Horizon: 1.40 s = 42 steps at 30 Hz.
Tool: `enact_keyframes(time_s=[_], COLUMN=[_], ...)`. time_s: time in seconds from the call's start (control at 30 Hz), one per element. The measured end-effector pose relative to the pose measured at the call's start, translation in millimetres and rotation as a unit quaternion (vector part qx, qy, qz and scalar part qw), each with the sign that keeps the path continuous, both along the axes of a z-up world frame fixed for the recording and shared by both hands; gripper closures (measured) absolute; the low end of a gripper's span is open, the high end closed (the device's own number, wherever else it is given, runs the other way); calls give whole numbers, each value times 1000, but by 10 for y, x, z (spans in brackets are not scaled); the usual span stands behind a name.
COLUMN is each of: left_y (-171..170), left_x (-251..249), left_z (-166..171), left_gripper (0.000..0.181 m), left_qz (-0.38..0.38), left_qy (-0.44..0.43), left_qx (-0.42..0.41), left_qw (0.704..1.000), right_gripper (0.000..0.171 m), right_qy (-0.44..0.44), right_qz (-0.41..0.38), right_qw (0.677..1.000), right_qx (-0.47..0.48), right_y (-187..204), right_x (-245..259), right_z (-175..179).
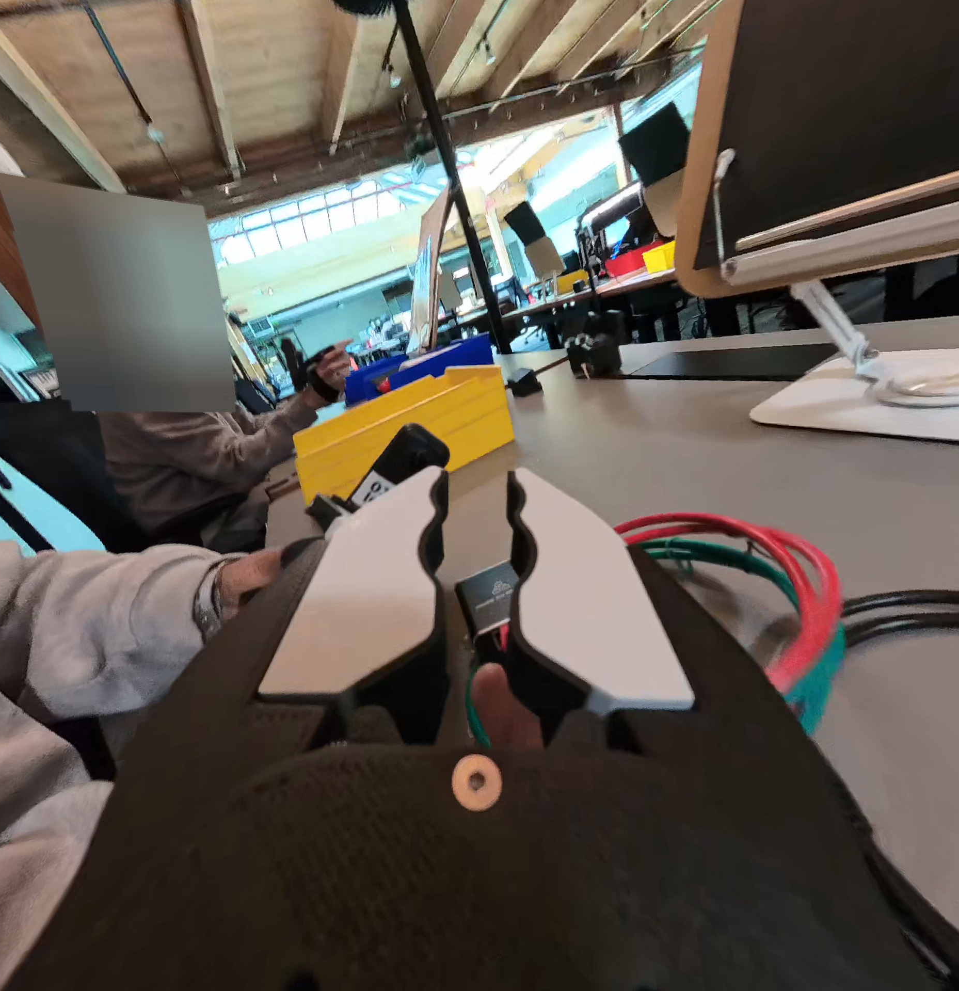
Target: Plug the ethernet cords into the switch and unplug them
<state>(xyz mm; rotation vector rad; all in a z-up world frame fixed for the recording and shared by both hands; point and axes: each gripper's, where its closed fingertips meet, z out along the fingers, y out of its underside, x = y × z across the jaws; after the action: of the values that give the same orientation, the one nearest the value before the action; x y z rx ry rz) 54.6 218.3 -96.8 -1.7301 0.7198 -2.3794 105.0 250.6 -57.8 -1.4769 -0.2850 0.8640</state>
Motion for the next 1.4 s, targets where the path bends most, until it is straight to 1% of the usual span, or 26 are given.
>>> enact_keyframes(time_s=[0.07, 0.13, 0.2, 0.23, 0.27, 0.33, 0.4, 0.47, 0.5, 0.53, 0.7, 0.8, 0.87, 0.97, 1.03, 1.07, 1.1, 1.13, 1.17, 1.2, 1.33, 1.4], left_y=[55, 138, 180, 189, 199, 240, 328, 397, 409, 398, 345, 326, 331, 378, 358, 342, 363, 365, 366, 368, 493, 608], left_x=[-30, -66, -104, -117, -120, -110, -107, -115, -116, -106, -26, 65, 116, 113, 76, 77, 82, 99, 116, 132, 132, 59], left_z=[-47, 14, 89, 114, 114, 58, -73, -197, -250, -272, -348, -417, -506, -741, -917, -952, -958, -934, -893, -839, -513, -361], left_gripper=[181, 181, 181, 180, 174, 152, 130, 111, 105, 100, 98, 95, 90, 87, 87, 96, 110, 110, 111, 111, 113, 114], left_qz=[0, 11, 15, 20, 27, 50, 82, 99, 98, 92, 57, 32, 11, -31, -68, -74, -65, -54, -43, -31, 63, 117], left_qy=[11, -4, -12, -10, 0, 35, 83, 123, 139, 146, 161, 177, 197, 248, 286, 291, 292, 284, 272, 260, 219, 211], left_qx=[-15, -38, -30, -4, 32, 131, 255, 352, 378, 383, 386, 427, 474, 556, 578, 590, 610, 626, 638, 643, 616, 609], left_qw=[1000, 999, 999, 1000, 999, 989, 960, 922, 910, 907, 907, 886, 858, 793, 762, 750, 734, 724, 719, 720, 754, 756], right_gripper=[150, 147, 143, 139, 138, 137, 137, 138, 138, 138, 138, 138, 138, 138, 138, 138, 138, 138, 138, 138, 140, 143], right_qy=[-30, -47, -45, -39, -31, -8, 26, 59, 71, 80, 71, 46, 28, 17, 22, 24, 26, 28, 27, 24, -4, -25], right_qz=[2, 4, 7, 7, 9, 17, 31, 46, 50, 53, 61, 59, 56, 52, 54, 56, 61, 66, 69, 69, 68, 81], right_qw=[1000, 999, 999, 999, 999, 1000, 998, 995, 994, 993, 992, 994, 995, 995, 994, 993, 992, 991, 990, 989, 989, 986], right_qx=[3, 7, 4, 0, -7, -26, -48, -67, -72, -76, -84, -81, -80, -84, -89, -96, -106, -115, -123, -129, -131, -146], right_y=[-2, -11, -16, -12, -5, 9, 12, 9, 7, 4, -85, -182, -241, -304, -315, -312, -306, -298, -289, -279, -236, -229], right_x=[-53, -82, -92, -87, -80, -62, -49, -39, -33, -28, -49, -64, -65, -60, -62, -71, -85, -100, -114, -124, -162, -225], right_z=[-37, -57, -60, -66, -76, -98, -105, -104, -100, -98, -137, -168, -194, -225, -238, -259, -285, -311, -336, -357, -393, -467])
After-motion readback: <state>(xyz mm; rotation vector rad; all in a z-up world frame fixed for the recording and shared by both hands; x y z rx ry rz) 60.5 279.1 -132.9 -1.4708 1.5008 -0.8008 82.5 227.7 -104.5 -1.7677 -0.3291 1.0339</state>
